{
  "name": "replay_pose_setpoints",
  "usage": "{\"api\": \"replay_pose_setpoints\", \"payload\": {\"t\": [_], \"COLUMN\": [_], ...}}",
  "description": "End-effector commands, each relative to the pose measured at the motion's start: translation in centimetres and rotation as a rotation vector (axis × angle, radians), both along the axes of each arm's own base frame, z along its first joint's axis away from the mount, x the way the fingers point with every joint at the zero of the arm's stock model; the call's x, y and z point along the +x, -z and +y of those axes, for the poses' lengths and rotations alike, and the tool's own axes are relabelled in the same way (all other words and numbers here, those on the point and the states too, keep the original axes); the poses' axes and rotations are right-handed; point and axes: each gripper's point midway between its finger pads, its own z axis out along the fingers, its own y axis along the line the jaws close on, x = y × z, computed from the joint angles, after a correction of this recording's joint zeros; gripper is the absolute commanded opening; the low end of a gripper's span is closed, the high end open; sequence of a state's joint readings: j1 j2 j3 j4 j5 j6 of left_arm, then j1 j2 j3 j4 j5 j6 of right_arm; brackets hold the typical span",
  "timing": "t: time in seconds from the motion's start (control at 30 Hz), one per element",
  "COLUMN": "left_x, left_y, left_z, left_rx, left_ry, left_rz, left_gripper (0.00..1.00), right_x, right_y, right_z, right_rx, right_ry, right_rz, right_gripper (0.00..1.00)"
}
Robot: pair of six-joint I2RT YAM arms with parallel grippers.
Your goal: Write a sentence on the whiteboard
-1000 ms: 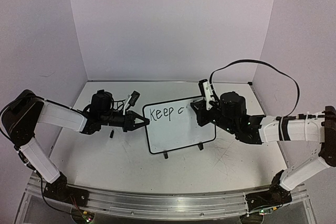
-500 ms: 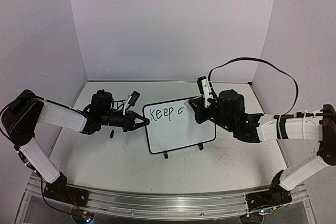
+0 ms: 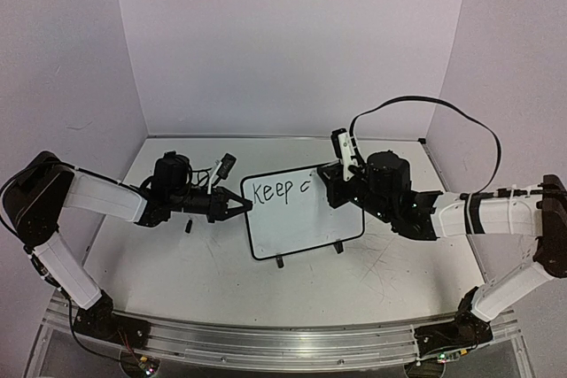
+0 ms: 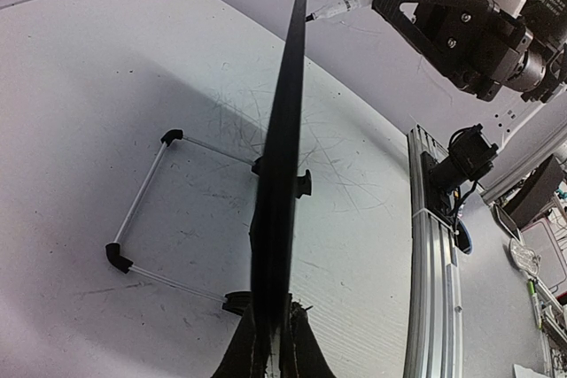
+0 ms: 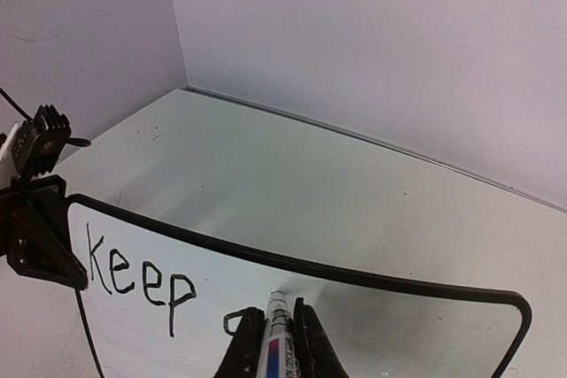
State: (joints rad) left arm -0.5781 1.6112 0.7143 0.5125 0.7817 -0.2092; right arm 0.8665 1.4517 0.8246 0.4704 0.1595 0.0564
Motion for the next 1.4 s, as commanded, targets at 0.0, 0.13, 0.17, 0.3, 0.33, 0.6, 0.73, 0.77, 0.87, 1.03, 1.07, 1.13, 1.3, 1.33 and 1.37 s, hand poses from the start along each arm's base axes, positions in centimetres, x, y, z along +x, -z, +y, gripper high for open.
{"api": "replay_pose_setpoints", "payload": {"t": [0.0, 0.13, 0.17, 0.3, 0.33, 0.6, 0.73, 0.77, 0.87, 1.03, 1.07, 1.13, 1.3, 1.33, 1.37], "left_x": [1.6, 1.5, 1.5, 1.5, 1.5, 1.6, 1.6, 1.6, 1.6, 1.6, 1.6, 1.5, 1.5, 1.5, 1.5], "left_y": [-0.4, -0.3, -0.3, -0.4, -0.4, -0.4, -0.5, -0.5, -0.4, -0.2, -0.2, -0.1, -0.1, -0.1, -0.1], "left_z": [-0.1, 0.0, 0.0, 0.0, 0.0, -0.1, -0.1, -0.1, -0.1, -0.1, -0.1, -0.1, 0.0, 0.0, 0.0], "left_rx": [0.025, 0.026, 0.027, 0.026, 0.025, 0.024, 0.024, 0.023, 0.025, 0.028, 0.028, 0.03, 0.03, 0.031, 0.031], "left_ry": [-0.046, -0.046, -0.046, -0.046, -0.046, -0.044, -0.044, -0.044, -0.044, -0.045, -0.045, -0.045, -0.046, -0.046, -0.046], "left_rz": [-0.063, -0.062, -0.061, -0.062, -0.063, -0.063, -0.063, -0.064, -0.061, -0.058, -0.057, -0.055, -0.056, -0.054, -0.054], "left_gripper": [0.0, 0.0, 0.0, 0.0, 0.0, 0.0, 0.0, 0.0, 0.0, 0.0, 0.0, 0.0, 0.0, 0.0, 0.0], "right_x": [0.4, 0.2, 0.1, -0.2, -0.3, -0.8, -1.1, -1.2, -1.4, -1.2, -1.1, -0.8, -0.2, -0.1, 0.0], "right_y": [-0.6, 0.0, 0.1, 0.9, 1.1, 2.6, 3.6, 3.7, 3.9, 3.6, 3.3, 2.7, 1.3, 1.2, 1.0], "right_z": [-0.4, -0.5, -0.6, -0.6, -0.6, -0.7, -0.8, -0.8, -0.8, -0.7, -0.7, -0.8, -0.8, -0.8, -0.8], "right_rx": [0.018, 0.013, 0.012, 0.009, 0.008, 0.0, -0.007, -0.008, -0.007, -0.005, -0.001, 0.007, 0.02, 0.022, 0.024], "right_ry": [0.034, 0.03, 0.029, 0.021, 0.018, 0.005, 0.0, 0.0, -0.006, 0.0, 0.006, 0.017, 0.038, 0.041, 0.046], "right_rz": [-0.009, 0.009, 0.014, 0.037, 0.043, 0.083, 0.108, 0.111, 0.117, 0.109, 0.101, 0.083, 0.044, 0.039, 0.035], "right_gripper": [0.0, 0.0, 0.0, 0.0, 0.0, 0.0, 0.0, 0.0, 0.0, 0.0, 0.0, 0.0, 0.0, 0.0, 0.0]}}
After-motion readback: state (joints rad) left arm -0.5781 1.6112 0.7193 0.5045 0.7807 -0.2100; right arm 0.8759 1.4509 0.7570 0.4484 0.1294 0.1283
